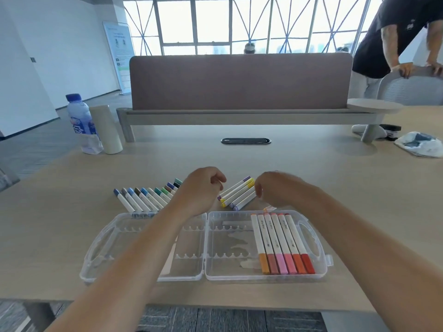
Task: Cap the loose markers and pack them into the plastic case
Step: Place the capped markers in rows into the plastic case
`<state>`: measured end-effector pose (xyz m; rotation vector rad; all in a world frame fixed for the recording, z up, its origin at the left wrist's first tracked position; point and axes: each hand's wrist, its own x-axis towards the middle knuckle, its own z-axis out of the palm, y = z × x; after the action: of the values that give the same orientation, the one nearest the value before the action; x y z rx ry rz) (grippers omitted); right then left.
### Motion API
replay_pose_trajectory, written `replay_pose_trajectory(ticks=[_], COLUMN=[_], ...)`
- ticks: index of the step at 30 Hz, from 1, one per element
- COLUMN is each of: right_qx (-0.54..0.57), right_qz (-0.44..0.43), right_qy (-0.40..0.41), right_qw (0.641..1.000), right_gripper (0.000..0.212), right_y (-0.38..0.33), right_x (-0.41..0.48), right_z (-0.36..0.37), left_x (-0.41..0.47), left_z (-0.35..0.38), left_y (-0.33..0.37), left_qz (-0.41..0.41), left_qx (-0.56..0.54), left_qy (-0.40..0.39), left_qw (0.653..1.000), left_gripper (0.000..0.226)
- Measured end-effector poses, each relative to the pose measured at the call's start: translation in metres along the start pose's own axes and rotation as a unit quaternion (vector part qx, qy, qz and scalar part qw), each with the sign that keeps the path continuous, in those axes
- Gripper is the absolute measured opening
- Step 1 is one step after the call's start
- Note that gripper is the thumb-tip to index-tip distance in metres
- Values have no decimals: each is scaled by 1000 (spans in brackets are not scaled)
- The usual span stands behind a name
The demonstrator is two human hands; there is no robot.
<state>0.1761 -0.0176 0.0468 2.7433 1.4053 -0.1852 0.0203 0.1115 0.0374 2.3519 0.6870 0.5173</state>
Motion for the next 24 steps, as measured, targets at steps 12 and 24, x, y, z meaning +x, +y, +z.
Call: replay_pose_trajectory(ticks=[12,24], right_qx=[140,125], right_qz=[-56,-64], right_qy=[26,82], right_qw=[988,987], right_gripper=[27,29], right_y=[-4,-5], right_x=[9,24], right_z=[14,9], left_x=[0,3], left_z=[4,-2], left_y=[-1,-6], left_qz=[-5,-11], left_qx=[-2,-14], left_qy=[-4,-1], left_qw=[1000,1000], left_gripper=[26,27])
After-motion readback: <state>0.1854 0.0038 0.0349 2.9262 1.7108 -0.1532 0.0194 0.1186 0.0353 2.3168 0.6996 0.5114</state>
